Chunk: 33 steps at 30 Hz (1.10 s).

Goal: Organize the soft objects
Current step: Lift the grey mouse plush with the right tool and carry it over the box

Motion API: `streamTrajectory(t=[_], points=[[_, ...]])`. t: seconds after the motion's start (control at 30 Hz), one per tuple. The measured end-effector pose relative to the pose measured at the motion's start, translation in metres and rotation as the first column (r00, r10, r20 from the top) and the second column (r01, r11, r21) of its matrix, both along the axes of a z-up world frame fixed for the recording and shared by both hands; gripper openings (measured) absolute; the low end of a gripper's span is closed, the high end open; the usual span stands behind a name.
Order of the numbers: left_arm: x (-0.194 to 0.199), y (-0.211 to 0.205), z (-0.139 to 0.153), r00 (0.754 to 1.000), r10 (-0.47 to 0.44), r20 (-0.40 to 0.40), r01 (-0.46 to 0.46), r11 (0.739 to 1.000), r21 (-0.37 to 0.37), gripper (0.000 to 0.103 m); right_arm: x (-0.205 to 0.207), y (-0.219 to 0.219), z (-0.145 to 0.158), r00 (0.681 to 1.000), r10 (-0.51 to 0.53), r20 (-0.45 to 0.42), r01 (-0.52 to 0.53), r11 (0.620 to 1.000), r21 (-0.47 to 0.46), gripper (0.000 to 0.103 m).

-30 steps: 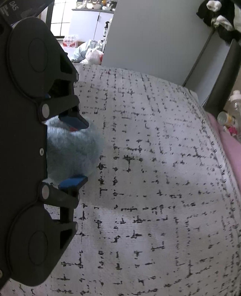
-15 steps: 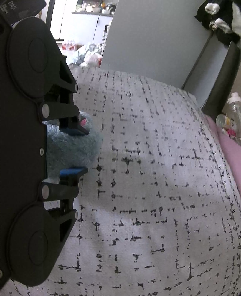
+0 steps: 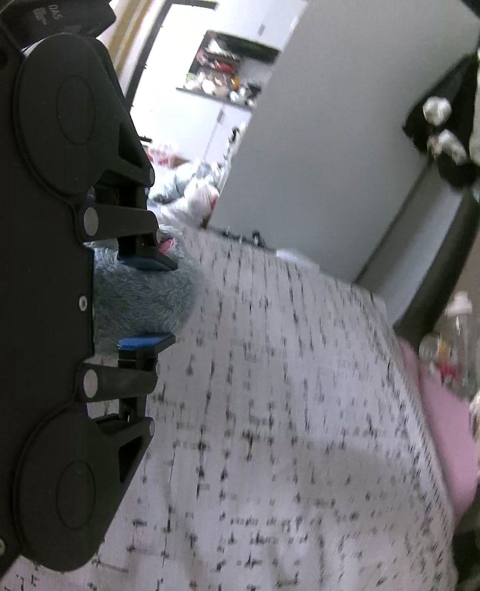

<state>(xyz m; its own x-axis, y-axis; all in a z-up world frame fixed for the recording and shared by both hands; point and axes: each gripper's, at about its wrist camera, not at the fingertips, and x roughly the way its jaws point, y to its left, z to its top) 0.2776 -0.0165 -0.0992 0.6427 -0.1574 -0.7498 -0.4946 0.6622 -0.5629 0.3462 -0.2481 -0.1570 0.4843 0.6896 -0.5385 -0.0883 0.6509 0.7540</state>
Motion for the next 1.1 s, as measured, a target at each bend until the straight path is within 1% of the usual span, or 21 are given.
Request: streamTrajectory(t=[0.1,0.33,0.5,0.63,0.9,1.1], points=[[-0.01,0.007,0.012,1.0,0.02,0.02,-0.02,1.0,0.013,0.023,-0.007,0.006,0.008,0.999,0.031,0.025,-0.032,0.999,0.024,0.034],[-0.037,0.025,0.031,0.997,0.057,0.05,-0.059,0.998,0.038,0.022,-0.028,0.025,0.024,0.991,0.099,0.086,-0.103,0.994,0.041,0.034],[-0.056,0.039,0.043,0.994,0.068,0.086,-0.072,0.996,0.054,0.021,-0.042,0.039,0.035,0.981,0.14,0.137,-0.149,0.987,0.055,0.034],[-0.069,0.051,0.05,0.992,0.074,0.099,-0.081,0.994,0.069,0.021,-0.051,0.05,0.038,0.972,0.168,0.162,-0.18,0.981,0.064,0.034],[-0.09,0.073,0.056,0.989,0.071,0.132,-0.082,0.993,0.08,0.019,-0.063,0.072,0.044,0.952,0.207,0.227,-0.227,0.972,0.063,0.034],[-0.1,0.09,0.053,0.987,0.093,0.134,-0.105,0.991,0.081,0.017,-0.072,0.092,0.042,0.944,0.22,0.244,-0.239,0.97,0.05,0.034]])
